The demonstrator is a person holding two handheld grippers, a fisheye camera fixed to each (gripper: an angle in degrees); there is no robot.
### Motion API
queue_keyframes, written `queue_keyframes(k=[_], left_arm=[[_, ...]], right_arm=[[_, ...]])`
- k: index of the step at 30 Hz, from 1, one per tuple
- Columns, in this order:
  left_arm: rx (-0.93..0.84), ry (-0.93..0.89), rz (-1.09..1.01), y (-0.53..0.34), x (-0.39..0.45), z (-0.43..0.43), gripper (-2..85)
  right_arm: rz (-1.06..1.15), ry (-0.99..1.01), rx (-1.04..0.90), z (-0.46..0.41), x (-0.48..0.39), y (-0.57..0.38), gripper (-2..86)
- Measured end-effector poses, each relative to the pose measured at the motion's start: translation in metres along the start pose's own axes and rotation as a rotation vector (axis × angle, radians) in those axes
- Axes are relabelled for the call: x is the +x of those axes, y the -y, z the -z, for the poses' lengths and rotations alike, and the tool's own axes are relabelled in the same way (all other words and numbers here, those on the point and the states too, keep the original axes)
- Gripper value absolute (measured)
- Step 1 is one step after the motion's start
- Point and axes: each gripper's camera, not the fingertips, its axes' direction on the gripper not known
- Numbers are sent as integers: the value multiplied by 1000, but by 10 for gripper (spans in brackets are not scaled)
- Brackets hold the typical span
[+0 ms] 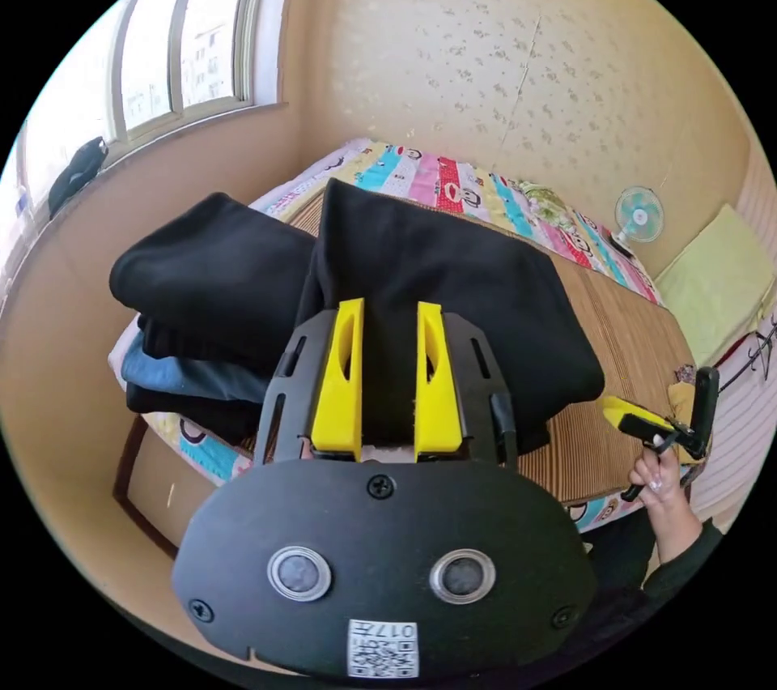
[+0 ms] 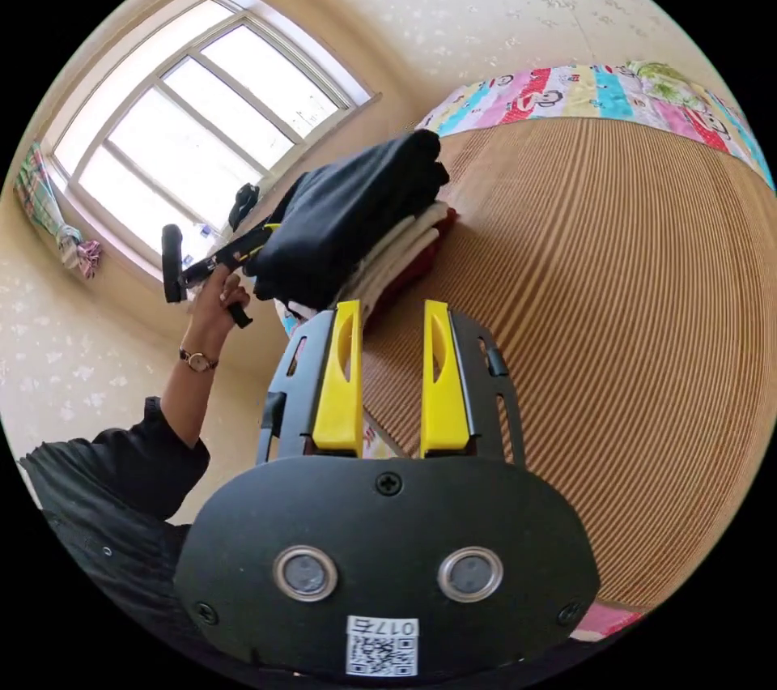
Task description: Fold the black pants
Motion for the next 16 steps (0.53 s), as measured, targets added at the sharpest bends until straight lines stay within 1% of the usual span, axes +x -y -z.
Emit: queue_keyframes(k=[2,3,4,5,7,8,10,11,13,14,16], left_arm=[[65,78,47,-28,8,15,97],[81,82,63,-35,9,19,95],[118,62,106,-49,9,27,92],[157,13,154,-64,7,38,90],[219,-68,219,-87,6,54,96],[244,-106,248,-103,9,63,102],[257,-124,261,-124,20,74,109],[255,-123,258,-134,31,78,111],[244,-138,233,-145,51,81,112],[229,-165,206,-148,65,80,112],[197,-218,137,-147,91,76,112]], right_arm=[[-66,-95,-9,25,30,-52,117],[-129,-177,-18,45,50,-85,117],[-199,-258,-26,68,68,-116,118],[-238,-297,-22,81,76,-131,118],[-422,-405,72,139,103,-188,118],[-463,-420,108,153,107,-200,118],[-589,-483,252,206,119,-235,119],[-607,-506,286,217,121,-241,120],[-645,-618,397,258,127,-248,125],[-647,-645,417,267,129,-247,126],[-666,-775,487,296,149,-236,133]])
